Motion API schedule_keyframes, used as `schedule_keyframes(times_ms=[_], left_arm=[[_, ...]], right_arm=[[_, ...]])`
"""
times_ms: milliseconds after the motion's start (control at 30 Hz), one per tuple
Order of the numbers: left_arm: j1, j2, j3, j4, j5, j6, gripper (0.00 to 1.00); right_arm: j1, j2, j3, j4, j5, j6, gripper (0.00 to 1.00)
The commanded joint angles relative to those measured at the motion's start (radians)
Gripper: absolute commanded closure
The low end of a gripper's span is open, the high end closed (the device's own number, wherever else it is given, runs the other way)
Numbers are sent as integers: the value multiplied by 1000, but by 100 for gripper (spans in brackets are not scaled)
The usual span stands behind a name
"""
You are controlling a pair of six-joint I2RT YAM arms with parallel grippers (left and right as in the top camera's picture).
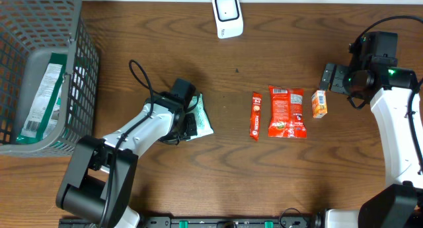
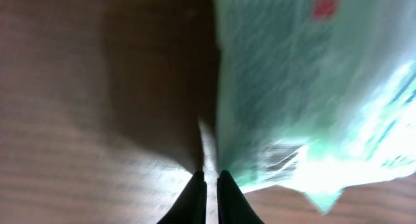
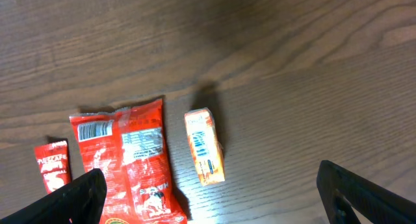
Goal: Scan the item barcode
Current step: 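Carry the green wipes packet out and lower it left of center, then reposition the green wipes packet on the table with the left gripper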
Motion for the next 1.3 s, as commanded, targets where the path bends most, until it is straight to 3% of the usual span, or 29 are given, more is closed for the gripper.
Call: schedule_keyframes(times_ms=[0, 200, 333, 833, 1000, 1267], left_arm=[[2, -59, 41, -39, -35, -3, 88], [2, -135, 100, -56, -38, -2, 86], [2, -147, 113, -25, -38, -1, 79], [2, -147, 112, 62, -69, 61, 80], [2, -147, 110, 46, -163, 67, 79], [2, -146, 109, 69, -190, 63, 79]], right_arm=[[-6, -3, 12, -2, -4, 14, 1], [-6, -3, 12, -2, -4, 14, 1], [-6, -3, 12, -2, -4, 14, 1], [-6, -3, 12, -2, -4, 14, 1], [-6, -3, 12, -2, -4, 14, 1], [-6, -3, 12, -2, -3, 14, 1]])
